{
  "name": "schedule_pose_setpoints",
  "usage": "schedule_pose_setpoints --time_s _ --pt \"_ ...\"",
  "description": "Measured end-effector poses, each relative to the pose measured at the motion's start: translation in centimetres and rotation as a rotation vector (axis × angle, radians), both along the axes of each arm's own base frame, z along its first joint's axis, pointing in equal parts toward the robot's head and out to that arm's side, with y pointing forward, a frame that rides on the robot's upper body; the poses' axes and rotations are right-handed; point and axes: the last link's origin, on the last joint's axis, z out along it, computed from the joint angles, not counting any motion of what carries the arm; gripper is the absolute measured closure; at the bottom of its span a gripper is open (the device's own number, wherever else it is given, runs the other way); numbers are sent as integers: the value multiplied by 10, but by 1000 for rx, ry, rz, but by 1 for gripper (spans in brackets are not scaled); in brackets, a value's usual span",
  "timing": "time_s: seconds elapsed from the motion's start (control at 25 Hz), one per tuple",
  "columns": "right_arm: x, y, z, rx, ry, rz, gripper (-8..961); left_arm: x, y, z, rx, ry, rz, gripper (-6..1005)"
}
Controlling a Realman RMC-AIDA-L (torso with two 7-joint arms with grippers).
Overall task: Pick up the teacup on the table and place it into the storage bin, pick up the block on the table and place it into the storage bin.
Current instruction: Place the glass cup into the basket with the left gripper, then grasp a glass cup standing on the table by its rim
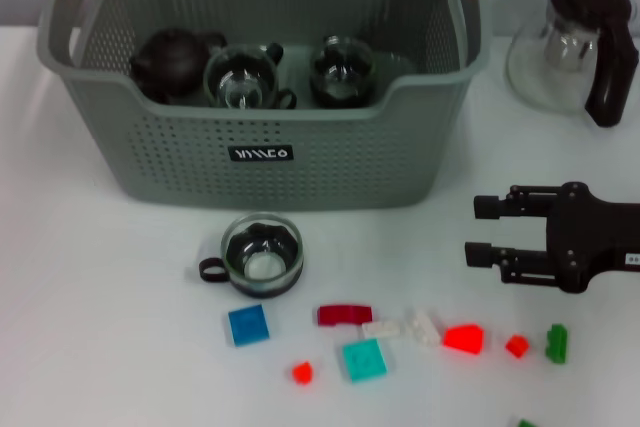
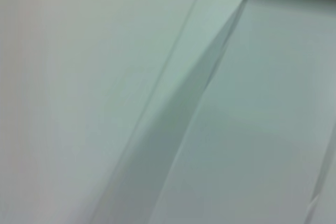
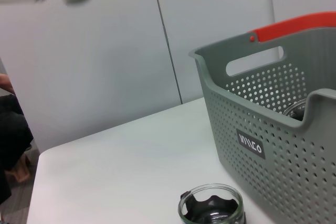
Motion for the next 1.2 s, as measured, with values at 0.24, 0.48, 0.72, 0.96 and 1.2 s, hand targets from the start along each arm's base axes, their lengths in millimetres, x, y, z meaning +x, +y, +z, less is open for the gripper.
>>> schedule_pose_setpoints --time_s 0.24,0.48,0.72,0.96,1.2 --pt "-1 1 -1 -2 1 2 301 -38 -57 -32 -34 -27 -100 433" --pt "1 2 1 -1 -7 1 301 -40 -77 -74 -219 291 -198 432" --pt "3 0 -1 -6 -4 -8 301 -36 -80 -110 -455 640 -303 432" --pt "4 -1 0 -8 -3 -15 301 -24 -74 -130 -489 832 -370 433" --pt "5 -3 -3 -15 -4 -18 302 -10 -65 -139 -346 987 -391 432"
